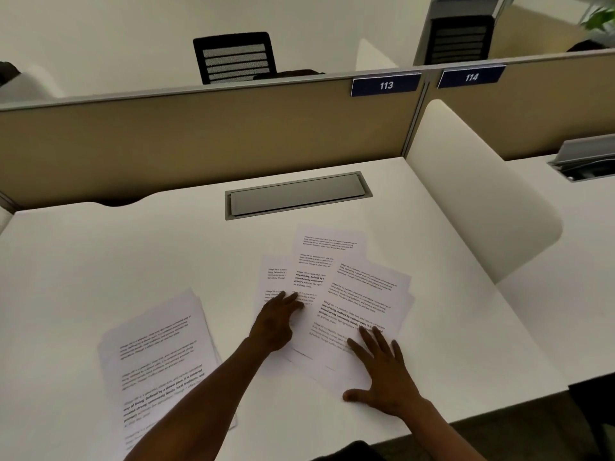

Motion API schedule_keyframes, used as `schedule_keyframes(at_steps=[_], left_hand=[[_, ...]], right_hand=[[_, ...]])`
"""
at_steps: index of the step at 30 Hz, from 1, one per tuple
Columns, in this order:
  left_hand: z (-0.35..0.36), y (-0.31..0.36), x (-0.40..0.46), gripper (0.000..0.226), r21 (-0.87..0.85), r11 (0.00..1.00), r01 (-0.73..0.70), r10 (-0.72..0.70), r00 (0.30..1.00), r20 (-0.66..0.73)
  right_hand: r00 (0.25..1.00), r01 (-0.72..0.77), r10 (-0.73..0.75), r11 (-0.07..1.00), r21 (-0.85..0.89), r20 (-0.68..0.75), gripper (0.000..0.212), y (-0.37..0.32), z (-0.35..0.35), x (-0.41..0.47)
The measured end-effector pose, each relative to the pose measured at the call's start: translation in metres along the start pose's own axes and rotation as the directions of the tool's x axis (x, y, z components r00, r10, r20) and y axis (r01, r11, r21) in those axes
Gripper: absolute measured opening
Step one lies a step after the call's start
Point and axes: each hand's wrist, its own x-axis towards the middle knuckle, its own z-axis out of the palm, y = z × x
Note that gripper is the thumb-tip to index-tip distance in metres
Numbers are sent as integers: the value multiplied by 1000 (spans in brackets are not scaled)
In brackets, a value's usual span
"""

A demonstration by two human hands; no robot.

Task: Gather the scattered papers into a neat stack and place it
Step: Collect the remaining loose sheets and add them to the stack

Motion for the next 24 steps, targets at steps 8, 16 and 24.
schedule_keyframes(at_steps=[8, 16, 24], left_hand=[[2, 9, -5, 52, -173, 978, 120, -150, 973, -175], [16, 11, -8, 52, -8, 999, 48, -48, 998, -47], [16, 15, -12, 35, -159, 987, -36, 20, 995, -100]], right_hand=[[971, -195, 208, 974, 120, -114, 126, -2, 2, -3], [957, -249, 276, 940, 235, -89, 133, -5, 5, -3], [951, -209, 277, 902, 378, -136, 125, -1, 0, -2]])
